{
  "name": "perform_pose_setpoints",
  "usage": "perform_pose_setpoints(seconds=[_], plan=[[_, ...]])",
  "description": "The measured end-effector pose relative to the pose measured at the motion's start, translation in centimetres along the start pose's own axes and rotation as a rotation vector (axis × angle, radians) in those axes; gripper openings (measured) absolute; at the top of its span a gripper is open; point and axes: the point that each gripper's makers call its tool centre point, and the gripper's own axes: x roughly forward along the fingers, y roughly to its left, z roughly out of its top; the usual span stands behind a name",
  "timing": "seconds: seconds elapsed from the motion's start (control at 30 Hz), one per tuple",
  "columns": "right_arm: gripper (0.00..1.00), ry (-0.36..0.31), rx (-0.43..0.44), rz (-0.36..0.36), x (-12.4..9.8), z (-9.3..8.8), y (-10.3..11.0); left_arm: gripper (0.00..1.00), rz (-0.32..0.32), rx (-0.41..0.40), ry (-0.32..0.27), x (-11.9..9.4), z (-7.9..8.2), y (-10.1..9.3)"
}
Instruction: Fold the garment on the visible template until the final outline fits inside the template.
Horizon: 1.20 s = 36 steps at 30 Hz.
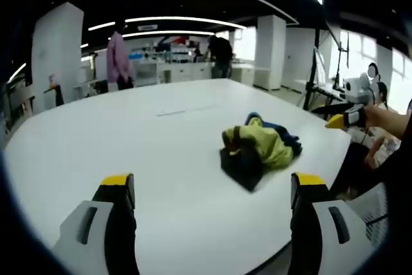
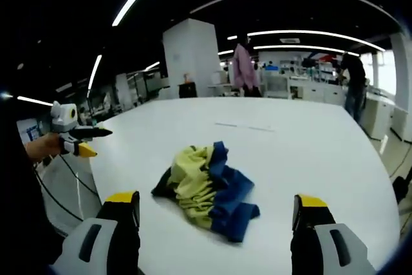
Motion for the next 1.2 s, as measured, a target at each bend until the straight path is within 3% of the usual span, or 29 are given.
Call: perform_pose_setpoints(seconds=[0.37,1.2], plan=[[0.97,0.012,0.016,0.007,0.3,-0.9,0.2,0.97,-0.002,0.002,0.0,0.1,0.1,-0.1],[0.95,0.017,0.008,0.0,0.0,-1.0,-0.1,0.96,0.004,0.0,-0.001,0.2,0.5,0.3]])
